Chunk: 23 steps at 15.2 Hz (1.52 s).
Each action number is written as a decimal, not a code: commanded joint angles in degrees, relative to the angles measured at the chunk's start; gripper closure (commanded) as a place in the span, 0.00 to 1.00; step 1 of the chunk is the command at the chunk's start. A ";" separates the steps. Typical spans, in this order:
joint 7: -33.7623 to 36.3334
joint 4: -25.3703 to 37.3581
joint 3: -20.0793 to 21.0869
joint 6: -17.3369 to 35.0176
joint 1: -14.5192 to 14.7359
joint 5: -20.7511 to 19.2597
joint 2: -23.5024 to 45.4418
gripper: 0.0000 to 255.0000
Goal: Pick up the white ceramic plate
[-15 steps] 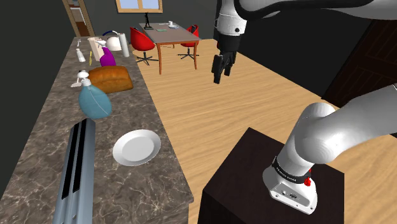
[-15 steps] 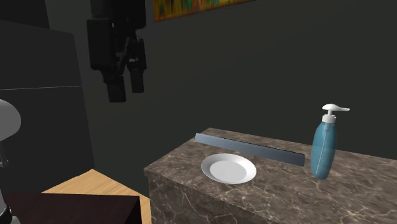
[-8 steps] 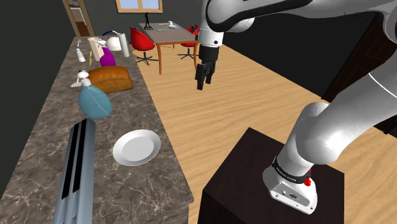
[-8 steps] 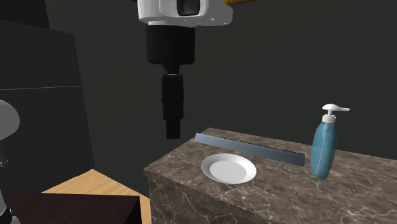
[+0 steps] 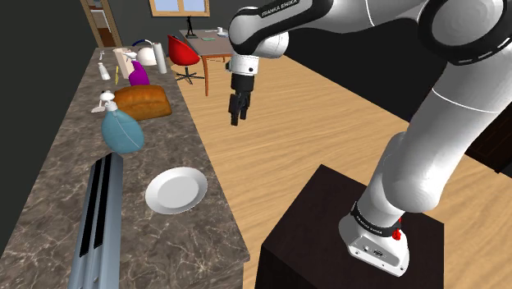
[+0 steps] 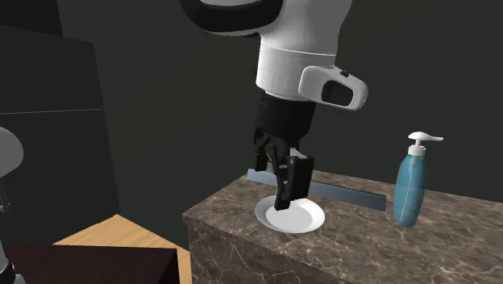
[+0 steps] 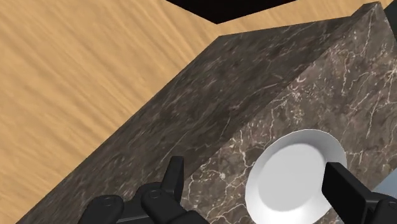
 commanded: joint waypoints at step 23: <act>-16.80 59.85 10.05 -15.77 -0.79 14.04 57.00 0.00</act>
